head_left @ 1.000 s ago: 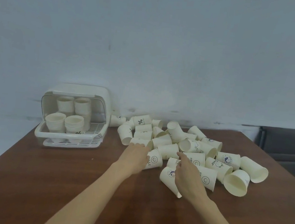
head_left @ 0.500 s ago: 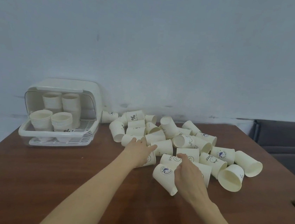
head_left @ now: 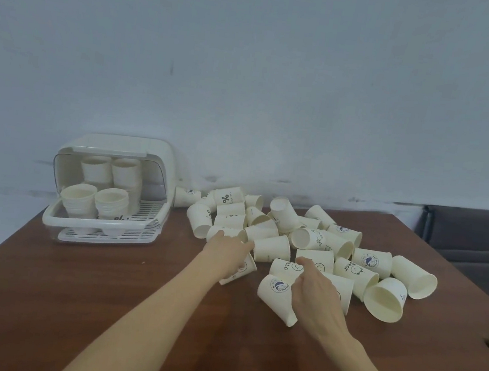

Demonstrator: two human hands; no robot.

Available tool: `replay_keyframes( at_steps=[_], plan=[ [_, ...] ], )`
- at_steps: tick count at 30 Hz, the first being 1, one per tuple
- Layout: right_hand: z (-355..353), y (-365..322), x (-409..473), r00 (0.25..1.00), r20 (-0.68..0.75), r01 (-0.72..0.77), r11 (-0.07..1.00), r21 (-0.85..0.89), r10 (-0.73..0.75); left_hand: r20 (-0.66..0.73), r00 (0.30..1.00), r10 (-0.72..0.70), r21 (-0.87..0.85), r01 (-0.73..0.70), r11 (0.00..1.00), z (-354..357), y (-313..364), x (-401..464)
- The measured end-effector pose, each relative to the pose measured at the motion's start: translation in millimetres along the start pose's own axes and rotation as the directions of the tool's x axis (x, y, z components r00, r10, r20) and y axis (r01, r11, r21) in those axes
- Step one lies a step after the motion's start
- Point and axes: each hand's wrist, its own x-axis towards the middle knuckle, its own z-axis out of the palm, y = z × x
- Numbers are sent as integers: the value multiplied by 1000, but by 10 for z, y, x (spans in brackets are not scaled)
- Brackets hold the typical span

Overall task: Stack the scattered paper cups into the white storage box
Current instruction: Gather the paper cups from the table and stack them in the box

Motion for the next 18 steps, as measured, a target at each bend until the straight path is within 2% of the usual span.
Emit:
replay_keyframes(
  at_steps=[6, 9, 13, 18],
  plan=[
    [-16, -98, -38, 1000, -9, 7, 1000, -7, -7, -87, 993, -78, -99, 69, 993, -84, -85, -260],
    [3, -96, -98, 998, -57, -18, 999, 44, 20, -142, 978, -152, -213, 120, 970, -86, -114, -417],
    [49, -109, -244, 984, -112, -124, 984, 125, 138, -216, 942, -256, -320, 180, 930, -89, -105, -637],
    [90, -169, -404, 941, -147, -293, 951, 94, 305, -270, 904, -331, -394, 210, 895, -134, -52, -831]
  ],
)
